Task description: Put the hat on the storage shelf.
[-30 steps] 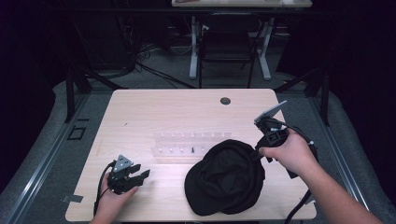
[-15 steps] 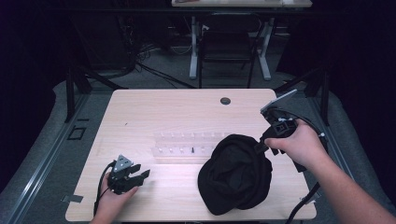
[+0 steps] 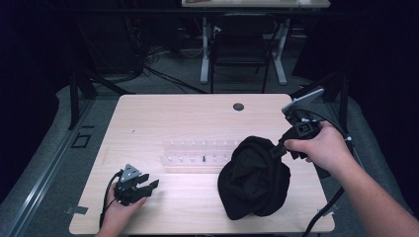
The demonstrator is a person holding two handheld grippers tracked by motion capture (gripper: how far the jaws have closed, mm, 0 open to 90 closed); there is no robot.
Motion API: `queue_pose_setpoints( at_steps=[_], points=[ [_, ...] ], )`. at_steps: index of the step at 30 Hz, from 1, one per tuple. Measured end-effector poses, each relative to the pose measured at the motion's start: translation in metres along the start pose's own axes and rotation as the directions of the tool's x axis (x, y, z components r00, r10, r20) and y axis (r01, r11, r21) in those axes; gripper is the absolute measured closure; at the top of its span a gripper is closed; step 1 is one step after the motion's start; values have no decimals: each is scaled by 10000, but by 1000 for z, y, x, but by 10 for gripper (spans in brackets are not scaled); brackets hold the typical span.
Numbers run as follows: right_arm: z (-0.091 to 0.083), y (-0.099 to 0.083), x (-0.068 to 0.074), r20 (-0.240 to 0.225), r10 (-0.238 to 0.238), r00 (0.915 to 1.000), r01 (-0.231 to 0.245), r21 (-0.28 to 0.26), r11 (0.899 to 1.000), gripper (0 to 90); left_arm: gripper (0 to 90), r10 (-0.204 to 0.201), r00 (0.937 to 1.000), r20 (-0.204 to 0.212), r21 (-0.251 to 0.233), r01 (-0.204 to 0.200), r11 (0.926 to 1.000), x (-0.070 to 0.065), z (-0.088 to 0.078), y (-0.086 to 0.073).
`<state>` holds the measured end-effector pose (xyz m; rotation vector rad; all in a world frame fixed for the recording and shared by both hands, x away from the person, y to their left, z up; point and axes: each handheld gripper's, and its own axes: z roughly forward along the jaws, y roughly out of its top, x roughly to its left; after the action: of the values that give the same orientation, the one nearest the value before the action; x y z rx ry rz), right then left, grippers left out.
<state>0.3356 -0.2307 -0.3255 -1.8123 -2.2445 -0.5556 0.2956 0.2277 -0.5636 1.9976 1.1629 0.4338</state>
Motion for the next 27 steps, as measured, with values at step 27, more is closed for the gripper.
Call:
queue_pose_setpoints(
  at_steps=[27],
  points=[
    [-23,-3,-16,-2596,1196,9583,-1285,-177,9915,879,509,-8,10000,-86,-17,8,10000,0,0,0]
  ],
)
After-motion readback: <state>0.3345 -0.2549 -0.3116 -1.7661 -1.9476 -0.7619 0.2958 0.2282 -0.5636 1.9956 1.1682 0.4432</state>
